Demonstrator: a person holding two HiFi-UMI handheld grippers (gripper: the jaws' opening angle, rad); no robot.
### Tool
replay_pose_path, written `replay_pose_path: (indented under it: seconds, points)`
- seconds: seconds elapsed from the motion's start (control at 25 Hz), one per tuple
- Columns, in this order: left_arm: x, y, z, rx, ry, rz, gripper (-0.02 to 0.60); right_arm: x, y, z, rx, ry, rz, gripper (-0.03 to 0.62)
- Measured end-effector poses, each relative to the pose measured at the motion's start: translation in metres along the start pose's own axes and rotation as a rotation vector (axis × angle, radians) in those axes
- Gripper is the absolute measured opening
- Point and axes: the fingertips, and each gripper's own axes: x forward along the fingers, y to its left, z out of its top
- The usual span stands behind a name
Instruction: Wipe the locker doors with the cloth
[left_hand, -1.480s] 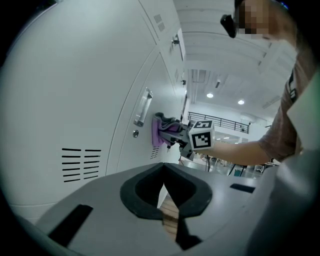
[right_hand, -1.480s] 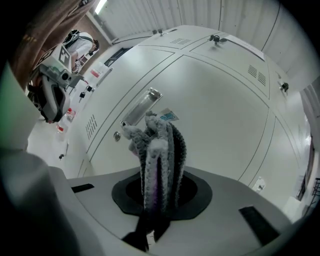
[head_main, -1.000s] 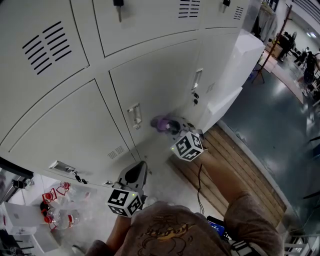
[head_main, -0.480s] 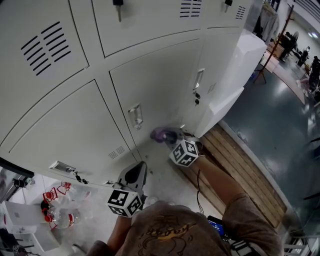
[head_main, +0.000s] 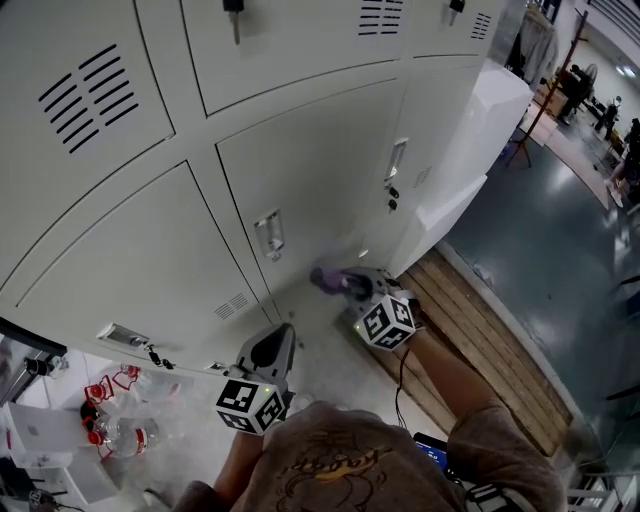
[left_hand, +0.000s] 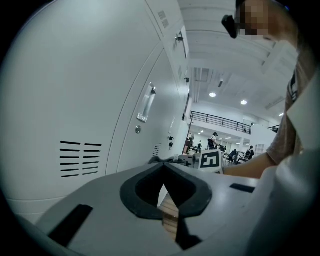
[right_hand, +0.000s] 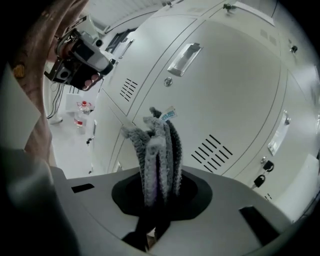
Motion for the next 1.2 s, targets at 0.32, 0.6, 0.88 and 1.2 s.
replay_pose_path:
  seconds: [0.32,0.6,0.88,1.2]
  points:
    - [0.007,-0.011,-0.002,0.010,0.009,-0.032,0.003,-0.056,-0.074,0.051,-0.011,-0.101,-0.156,0.055]
    - [0.012,-0.021,-0.002,0.014,0.012,-0.060,0.003,-0.111,-0.147,0.135,-0.122,-0.239,-0.302,0.055]
    - [0.014,-0.025,-0.003,0.016,0.013,-0.073,0.003,-0.152,-0.216,0.206,-0.197,-0.366,-0.448,0.055]
    - [0.014,-0.022,-0.002,0.021,0.014,-0.066,0.003,-0.179,-0.268,0.243,-0.309,-0.371,-0.556,0.055]
